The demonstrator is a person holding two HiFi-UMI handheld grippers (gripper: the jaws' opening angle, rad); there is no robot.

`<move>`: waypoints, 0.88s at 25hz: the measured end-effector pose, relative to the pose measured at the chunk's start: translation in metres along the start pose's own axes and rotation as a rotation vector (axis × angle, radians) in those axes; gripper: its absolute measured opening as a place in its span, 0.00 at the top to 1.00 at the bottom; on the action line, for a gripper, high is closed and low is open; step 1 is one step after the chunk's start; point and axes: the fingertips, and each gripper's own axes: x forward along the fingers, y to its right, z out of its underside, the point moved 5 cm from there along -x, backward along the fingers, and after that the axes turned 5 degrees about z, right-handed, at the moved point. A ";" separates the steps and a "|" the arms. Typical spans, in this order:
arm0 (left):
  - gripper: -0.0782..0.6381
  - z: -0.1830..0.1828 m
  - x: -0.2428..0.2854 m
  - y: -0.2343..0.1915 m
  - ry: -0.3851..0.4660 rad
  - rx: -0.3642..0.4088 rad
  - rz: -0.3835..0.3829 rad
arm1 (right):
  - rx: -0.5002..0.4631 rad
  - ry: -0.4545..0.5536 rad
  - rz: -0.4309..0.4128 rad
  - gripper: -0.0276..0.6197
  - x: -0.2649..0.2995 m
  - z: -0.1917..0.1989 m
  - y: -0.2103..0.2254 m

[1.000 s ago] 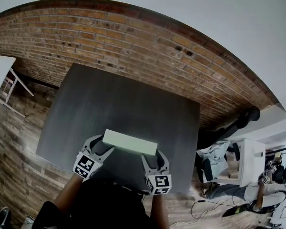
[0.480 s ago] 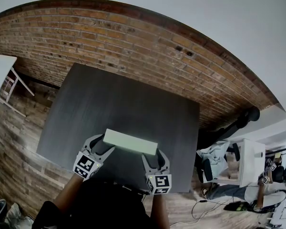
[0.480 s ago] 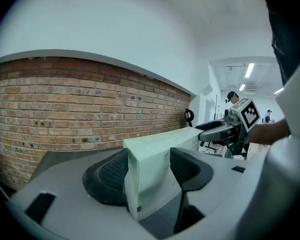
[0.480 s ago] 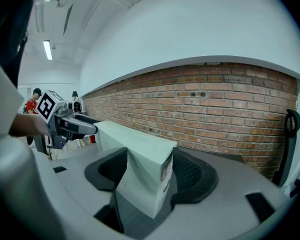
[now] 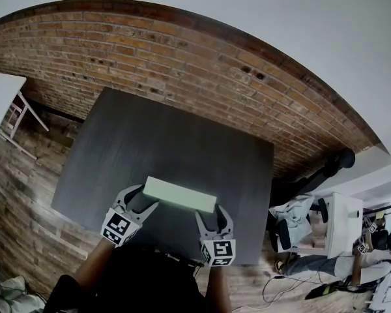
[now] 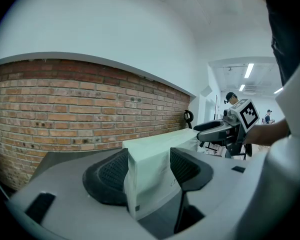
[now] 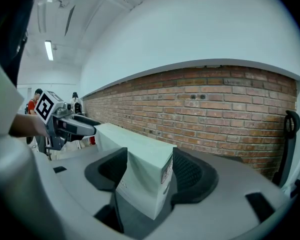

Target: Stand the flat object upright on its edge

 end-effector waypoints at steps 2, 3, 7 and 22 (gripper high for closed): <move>0.53 -0.001 -0.001 0.001 0.002 -0.003 -0.001 | 0.000 0.005 -0.001 0.53 -0.001 -0.001 -0.001; 0.53 -0.001 -0.002 0.001 0.003 -0.004 -0.001 | -0.001 0.006 -0.001 0.53 -0.001 -0.002 -0.001; 0.53 -0.001 -0.003 0.002 0.007 -0.002 -0.003 | -0.003 0.011 -0.001 0.53 -0.003 -0.003 -0.002; 0.53 -0.014 -0.017 -0.002 0.089 -0.030 -0.022 | 0.012 0.047 0.007 0.53 -0.017 -0.013 -0.009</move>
